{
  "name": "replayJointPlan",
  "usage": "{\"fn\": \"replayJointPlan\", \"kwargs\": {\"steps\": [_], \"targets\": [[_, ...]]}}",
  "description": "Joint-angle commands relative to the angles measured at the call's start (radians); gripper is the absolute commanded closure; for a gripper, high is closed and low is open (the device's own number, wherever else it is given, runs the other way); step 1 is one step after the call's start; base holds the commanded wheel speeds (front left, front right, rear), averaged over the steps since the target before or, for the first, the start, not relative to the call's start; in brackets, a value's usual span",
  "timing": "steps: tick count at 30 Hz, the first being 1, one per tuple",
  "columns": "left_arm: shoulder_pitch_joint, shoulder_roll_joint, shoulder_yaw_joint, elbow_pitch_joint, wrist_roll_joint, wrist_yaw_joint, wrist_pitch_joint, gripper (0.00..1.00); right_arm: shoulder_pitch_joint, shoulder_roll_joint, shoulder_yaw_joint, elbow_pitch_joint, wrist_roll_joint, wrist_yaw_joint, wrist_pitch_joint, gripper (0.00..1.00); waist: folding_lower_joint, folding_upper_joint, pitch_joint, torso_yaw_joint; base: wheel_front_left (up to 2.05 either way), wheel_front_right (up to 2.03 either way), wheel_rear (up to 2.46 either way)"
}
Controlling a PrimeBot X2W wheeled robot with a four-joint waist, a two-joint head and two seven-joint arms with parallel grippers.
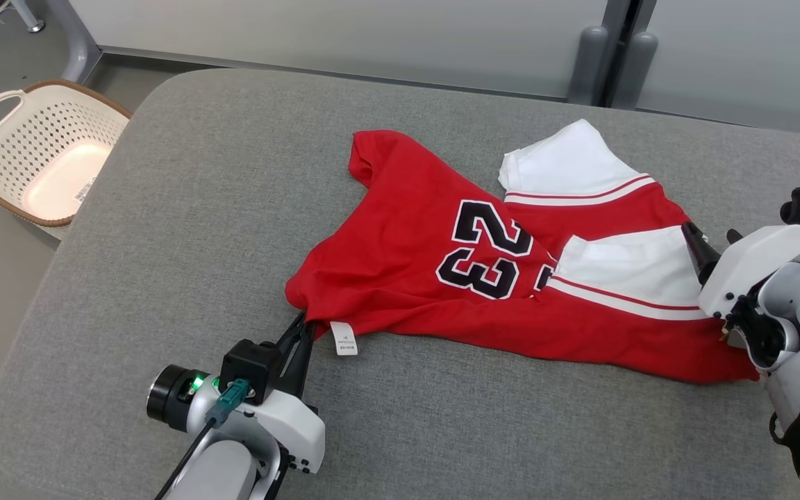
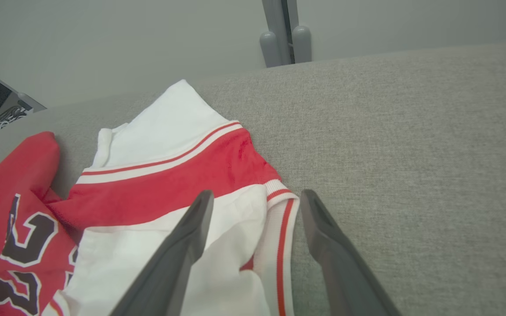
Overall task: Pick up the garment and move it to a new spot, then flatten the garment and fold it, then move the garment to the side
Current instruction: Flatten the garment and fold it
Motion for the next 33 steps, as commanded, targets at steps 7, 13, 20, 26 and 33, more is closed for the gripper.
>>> {"fn": "replayJointPlan", "kwargs": {"steps": [7, 13, 20, 26, 33], "targets": [[-0.024, 0.001, 0.002, 0.020, -0.005, 0.003, -0.009, 1.00, -0.021, 0.006, 0.056, 0.045, 0.022, 0.000, -0.017, 0.00, 0.0000, 0.0000, 0.007, 0.002, 0.00, 0.00, 0.00], [-0.036, 0.002, 0.005, 0.036, -0.010, 0.004, -0.011, 1.00, -0.016, 0.004, 0.108, 0.045, 0.051, 0.000, -0.023, 1.00, 0.0000, 0.0000, 0.001, -0.012, 0.00, 0.00, 0.00], [-0.032, 0.009, 0.010, 0.049, -0.017, 0.007, -0.012, 1.00, 0.000, -0.020, 0.163, 0.015, 0.077, 0.000, -0.086, 1.00, 0.0000, 0.0000, -0.027, -0.038, 0.00, 0.00, 0.00], [-0.015, 0.023, 0.032, 0.043, -0.031, 0.017, -0.013, 1.00, 0.036, -0.071, 0.221, -0.068, 0.090, 0.000, -0.198, 1.00, 0.0000, 0.0000, -0.069, -0.071, 0.00, 0.00, 0.00], [0.004, 0.052, 0.061, 0.006, -0.053, 0.020, -0.012, 1.00, 0.095, -0.156, 0.319, -0.203, 0.025, 0.000, -0.377, 1.00, 0.0000, 0.0000, -0.116, -0.119, 0.00, 0.00, 0.00]]}}
